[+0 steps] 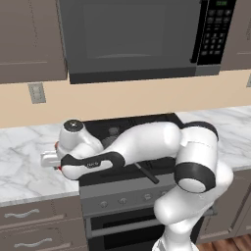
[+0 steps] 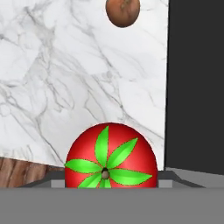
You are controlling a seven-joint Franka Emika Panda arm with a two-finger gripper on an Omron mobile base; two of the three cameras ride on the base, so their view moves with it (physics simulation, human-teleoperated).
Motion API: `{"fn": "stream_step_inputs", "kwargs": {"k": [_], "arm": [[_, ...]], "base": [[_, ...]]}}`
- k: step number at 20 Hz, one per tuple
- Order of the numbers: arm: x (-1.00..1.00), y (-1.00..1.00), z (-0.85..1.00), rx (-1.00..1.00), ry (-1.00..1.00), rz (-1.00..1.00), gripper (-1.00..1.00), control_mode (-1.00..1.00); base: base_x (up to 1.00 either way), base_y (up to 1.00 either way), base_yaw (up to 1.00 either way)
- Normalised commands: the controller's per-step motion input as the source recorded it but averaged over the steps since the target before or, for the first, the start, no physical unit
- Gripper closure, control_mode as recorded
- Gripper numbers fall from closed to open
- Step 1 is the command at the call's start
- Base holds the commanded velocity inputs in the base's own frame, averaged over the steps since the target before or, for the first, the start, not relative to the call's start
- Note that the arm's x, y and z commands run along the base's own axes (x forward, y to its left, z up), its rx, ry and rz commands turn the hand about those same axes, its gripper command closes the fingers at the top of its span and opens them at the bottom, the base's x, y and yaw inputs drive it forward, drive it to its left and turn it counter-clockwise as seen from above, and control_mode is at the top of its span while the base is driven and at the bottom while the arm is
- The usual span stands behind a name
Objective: Place the pan on the front left burner on the stove. Then place the tomato and the onion in the pan and turn on the front left burner.
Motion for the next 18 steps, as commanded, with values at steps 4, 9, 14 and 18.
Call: {"fn": "stream_step_inputs", "kwargs": {"k": [4,9,14,18], "arm": [[0.0,-0.26,0.51,0.0,0.0,0.09,1.0,-1.0],[0.0,-0.37,0.31,0.0,0.0,0.1,1.0,-1.0],[-0.09,-0.31,0.0,0.0,0.0,0.12,1.0,-1.0],[0.0,-0.37,-0.01,0.0,-0.02,0.18,1.0,-1.0]], "base": [[0.0,0.0,0.0],[0.0,0.0,0.0],[0.0,0.0,0.0],[0.0,0.0,0.0]]}}
